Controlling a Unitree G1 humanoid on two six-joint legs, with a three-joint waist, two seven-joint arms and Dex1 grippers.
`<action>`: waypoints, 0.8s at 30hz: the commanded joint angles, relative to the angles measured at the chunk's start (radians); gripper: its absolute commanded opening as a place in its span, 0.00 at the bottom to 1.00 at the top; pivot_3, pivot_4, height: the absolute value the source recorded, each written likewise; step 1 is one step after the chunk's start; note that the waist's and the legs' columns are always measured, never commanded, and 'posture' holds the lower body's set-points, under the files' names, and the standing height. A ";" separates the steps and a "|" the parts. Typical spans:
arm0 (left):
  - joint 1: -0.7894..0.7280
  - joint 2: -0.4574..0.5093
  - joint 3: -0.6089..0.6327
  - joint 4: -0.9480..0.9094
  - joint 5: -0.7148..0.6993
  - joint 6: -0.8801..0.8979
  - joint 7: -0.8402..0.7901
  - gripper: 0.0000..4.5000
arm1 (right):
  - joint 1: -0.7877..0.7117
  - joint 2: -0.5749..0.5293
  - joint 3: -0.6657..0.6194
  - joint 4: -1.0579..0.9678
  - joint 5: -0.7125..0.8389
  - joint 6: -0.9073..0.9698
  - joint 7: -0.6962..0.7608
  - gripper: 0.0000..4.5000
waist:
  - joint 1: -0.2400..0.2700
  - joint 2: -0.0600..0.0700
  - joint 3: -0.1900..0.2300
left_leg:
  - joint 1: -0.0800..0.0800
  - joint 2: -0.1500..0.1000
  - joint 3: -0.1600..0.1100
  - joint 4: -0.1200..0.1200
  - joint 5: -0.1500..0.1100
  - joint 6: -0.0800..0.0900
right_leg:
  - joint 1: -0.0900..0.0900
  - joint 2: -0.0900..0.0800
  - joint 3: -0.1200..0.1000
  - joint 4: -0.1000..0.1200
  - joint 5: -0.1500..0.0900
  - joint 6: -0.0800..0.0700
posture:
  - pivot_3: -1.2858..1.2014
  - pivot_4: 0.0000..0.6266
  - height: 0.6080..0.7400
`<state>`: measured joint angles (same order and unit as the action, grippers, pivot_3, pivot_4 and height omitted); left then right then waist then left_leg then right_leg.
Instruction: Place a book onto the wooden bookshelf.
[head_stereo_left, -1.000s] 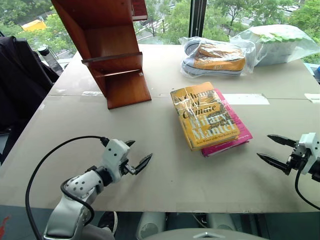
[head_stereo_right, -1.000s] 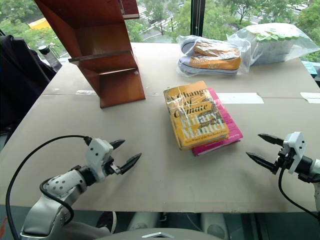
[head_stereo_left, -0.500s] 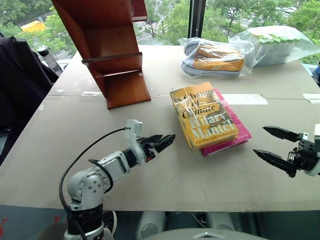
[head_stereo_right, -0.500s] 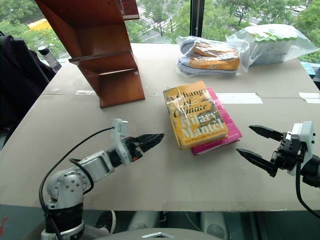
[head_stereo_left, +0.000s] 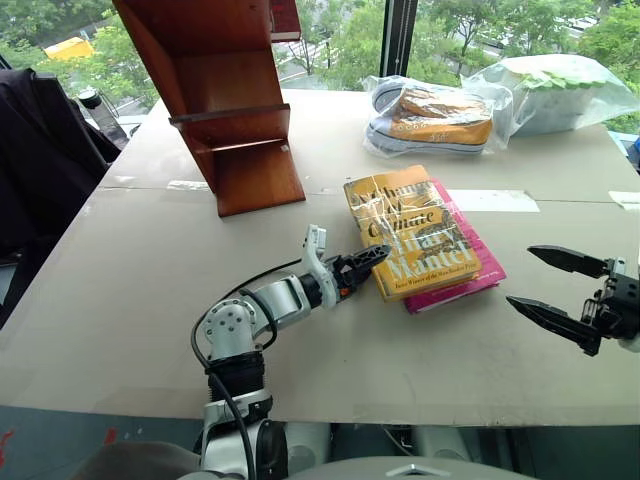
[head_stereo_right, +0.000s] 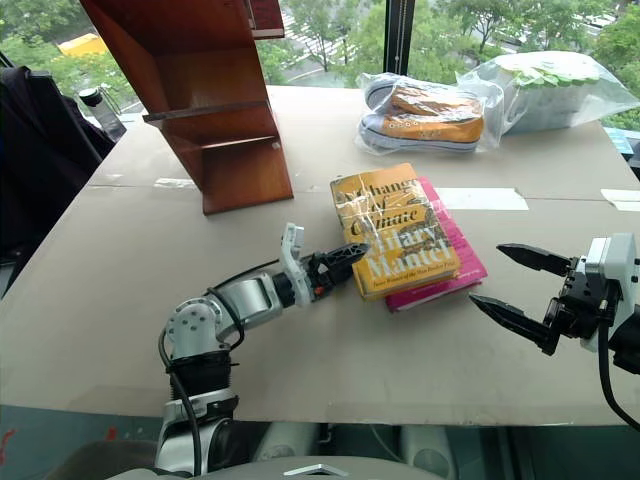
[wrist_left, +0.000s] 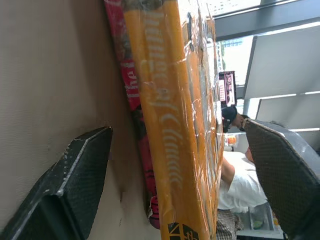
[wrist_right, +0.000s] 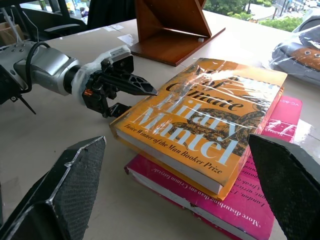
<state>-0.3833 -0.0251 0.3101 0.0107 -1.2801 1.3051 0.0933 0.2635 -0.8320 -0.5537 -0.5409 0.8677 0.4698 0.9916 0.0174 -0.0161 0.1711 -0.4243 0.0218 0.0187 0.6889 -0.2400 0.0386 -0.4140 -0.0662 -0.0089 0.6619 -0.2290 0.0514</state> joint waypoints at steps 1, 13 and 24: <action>-0.017 -0.015 -0.009 -0.003 -0.056 0.011 0.014 0.55 | -0.012 0.000 -0.024 -0.025 0.007 -0.007 -0.007 1.00 | 0.000 0.000 0.000 | 0.000 0.000 0.000 0.000 0.000 0.000 | 0.000 0.000 0.000 0.000 0.000 0.000 | 0.52 0.24 0.64; -0.059 0.143 -0.098 -0.295 0.027 -0.132 -0.133 0.01 | -0.116 -0.007 0.018 0.007 0.016 0.006 -0.026 1.00 | -0.004 -0.003 0.002 | -0.001 0.001 0.000 0.000 0.000 0.000 | -0.002 0.000 0.000 0.000 0.000 -0.001 | 0.52 0.24 0.64; -0.479 0.720 -0.584 -0.429 0.988 -0.722 -0.443 0.01 | -0.409 0.075 0.162 0.125 0.044 0.044 -0.111 1.00 | 0.002 -0.005 0.004 | -0.006 -0.001 0.001 -0.002 0.000 0.000 | -0.004 0.001 0.001 -0.005 0.001 -0.001 | 0.52 0.24 0.64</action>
<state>-0.8162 0.6566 -0.2347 -0.4107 -0.4568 0.7101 -0.3226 -0.1109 -0.7620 -0.3935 -0.4146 0.8912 0.5122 0.9032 0.0195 -0.0210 0.1752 -0.4311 0.0213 0.0194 0.6866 -0.2400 0.0384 -0.4185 -0.0650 -0.0081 0.6562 -0.2284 0.0503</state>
